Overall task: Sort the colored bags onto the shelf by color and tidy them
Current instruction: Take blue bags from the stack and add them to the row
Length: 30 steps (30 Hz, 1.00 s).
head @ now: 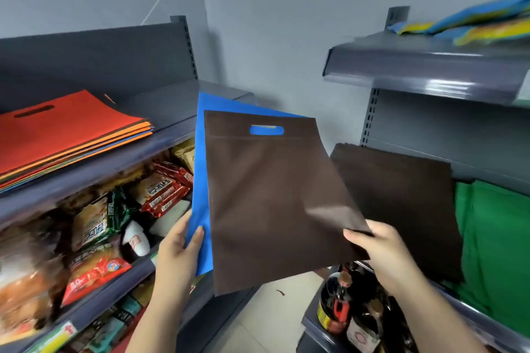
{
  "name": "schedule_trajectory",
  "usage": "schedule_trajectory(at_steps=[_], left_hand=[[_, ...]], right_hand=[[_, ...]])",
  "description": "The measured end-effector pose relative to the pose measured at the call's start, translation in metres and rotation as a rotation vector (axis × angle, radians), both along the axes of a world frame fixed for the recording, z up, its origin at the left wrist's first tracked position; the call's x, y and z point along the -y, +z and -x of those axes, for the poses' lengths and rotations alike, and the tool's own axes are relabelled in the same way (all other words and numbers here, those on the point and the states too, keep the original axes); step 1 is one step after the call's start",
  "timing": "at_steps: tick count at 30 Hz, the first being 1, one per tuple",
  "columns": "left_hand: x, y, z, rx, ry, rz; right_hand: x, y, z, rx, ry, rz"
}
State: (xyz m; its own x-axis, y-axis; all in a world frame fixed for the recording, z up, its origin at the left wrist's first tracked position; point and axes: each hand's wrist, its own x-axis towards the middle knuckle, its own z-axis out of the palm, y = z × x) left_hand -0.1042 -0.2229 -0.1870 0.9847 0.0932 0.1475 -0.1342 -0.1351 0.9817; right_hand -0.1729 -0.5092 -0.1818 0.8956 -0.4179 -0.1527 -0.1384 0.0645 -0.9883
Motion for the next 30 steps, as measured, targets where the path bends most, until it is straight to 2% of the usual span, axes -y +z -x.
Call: schedule_trajectory(at_steps=[4, 12, 16, 23, 25, 27, 30], left_hand=[[0.017, -0.001, -0.017, -0.027, -0.083, 0.15], [0.032, 0.007, -0.074, -0.07, -0.223, 0.265], [0.029, 0.007, -0.104, -0.101, -0.279, 0.296], [0.015, 0.009, -0.142, -0.139, -0.381, 0.349], [0.009, 0.009, -0.15, -0.132, -0.401, 0.351], [0.002, 0.009, -0.159, -0.134, -0.401, 0.369], [-0.011, 0.012, -0.169, -0.129, -0.42, 0.389]], right_hand=[[0.028, -0.003, 0.016, 0.016, -0.208, -0.053], [0.076, -0.001, 0.03, -0.06, -0.585, 0.148], [0.085, 0.003, 0.023, -0.248, -0.684, 0.404], [0.061, 0.017, 0.002, -0.699, -0.564, 1.006], [0.04, 0.021, -0.008, -0.569, -0.563, 1.115], [0.011, 0.023, -0.026, -0.339, -0.525, 1.002], [-0.036, 0.019, -0.054, -0.21, -0.379, 0.475]])
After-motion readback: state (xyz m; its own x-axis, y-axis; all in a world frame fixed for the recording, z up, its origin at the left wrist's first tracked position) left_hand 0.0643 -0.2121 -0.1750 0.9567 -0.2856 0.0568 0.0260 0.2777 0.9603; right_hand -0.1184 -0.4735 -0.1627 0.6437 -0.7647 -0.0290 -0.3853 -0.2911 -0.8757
